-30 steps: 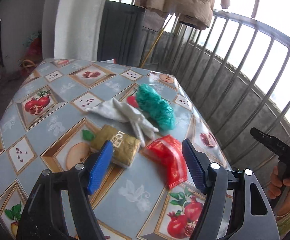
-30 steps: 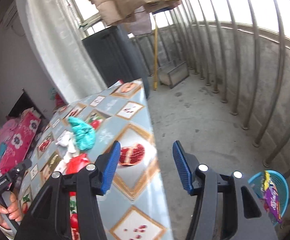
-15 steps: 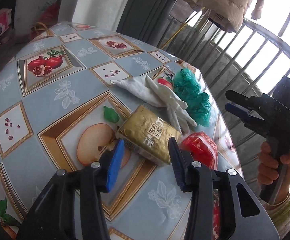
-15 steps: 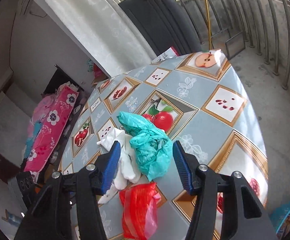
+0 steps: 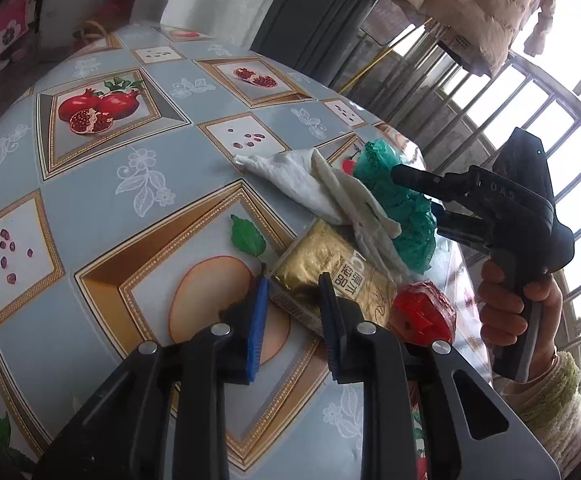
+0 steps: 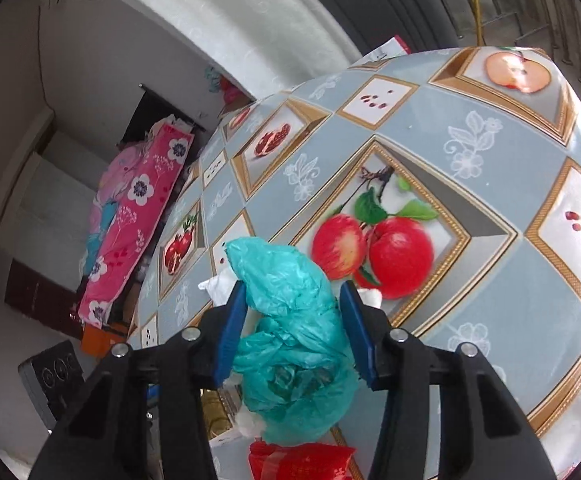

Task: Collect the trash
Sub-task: 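Grasp the teal plastic bag with the right tool, then grasp the gold packet with the left tool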

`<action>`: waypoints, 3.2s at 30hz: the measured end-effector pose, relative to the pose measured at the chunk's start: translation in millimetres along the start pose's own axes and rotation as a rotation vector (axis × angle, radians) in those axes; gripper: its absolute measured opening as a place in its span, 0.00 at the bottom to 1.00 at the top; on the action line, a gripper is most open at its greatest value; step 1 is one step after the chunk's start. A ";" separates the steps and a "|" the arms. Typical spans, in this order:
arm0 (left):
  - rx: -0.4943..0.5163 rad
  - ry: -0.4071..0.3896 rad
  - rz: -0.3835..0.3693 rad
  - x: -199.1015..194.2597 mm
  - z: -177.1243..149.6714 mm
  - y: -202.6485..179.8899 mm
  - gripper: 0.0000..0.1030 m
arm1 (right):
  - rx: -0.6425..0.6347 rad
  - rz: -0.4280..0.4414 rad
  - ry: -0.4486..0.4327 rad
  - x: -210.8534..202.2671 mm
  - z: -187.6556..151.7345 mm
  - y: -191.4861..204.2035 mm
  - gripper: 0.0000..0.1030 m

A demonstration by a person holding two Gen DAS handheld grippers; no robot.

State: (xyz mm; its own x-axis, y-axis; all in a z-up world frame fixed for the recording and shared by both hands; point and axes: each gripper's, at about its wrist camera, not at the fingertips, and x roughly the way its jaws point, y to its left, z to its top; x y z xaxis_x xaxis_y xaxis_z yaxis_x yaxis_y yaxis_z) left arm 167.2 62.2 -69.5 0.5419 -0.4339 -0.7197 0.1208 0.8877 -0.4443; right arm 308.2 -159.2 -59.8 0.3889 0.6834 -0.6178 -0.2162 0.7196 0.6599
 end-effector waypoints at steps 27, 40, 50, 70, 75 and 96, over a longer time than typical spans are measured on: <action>0.023 0.068 0.048 -66.6 -59.4 28.9 0.12 | -0.134 -0.075 0.095 -22.8 -149.1 95.2 0.40; 0.060 0.021 0.064 -73.3 -61.0 4.1 0.63 | -0.020 -0.125 0.064 -45.2 -169.6 84.3 0.45; 0.122 0.065 0.131 -49.1 -72.2 -8.8 0.64 | -0.008 -0.142 0.055 -46.3 -168.8 81.2 0.45; 0.111 0.094 0.125 -54.5 -73.9 3.6 0.65 | -0.015 -0.163 0.074 -47.5 -170.1 81.4 0.52; 0.106 0.075 0.132 -55.6 -75.1 4.0 0.65 | -0.015 -0.161 0.091 -47.3 -171.8 81.7 0.52; 0.037 0.002 0.107 -77.1 -72.9 17.6 0.48 | -0.049 -0.135 0.119 -44.0 -166.8 96.6 0.36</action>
State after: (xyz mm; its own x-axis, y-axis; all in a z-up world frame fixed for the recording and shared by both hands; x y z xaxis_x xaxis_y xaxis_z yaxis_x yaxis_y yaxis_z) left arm 66.9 100.0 -60.7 0.5518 -0.3371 -0.7628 0.0930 0.9338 -0.3454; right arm 120.8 -99.1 -40.2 0.3090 0.5876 -0.7478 -0.2136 0.8091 0.5475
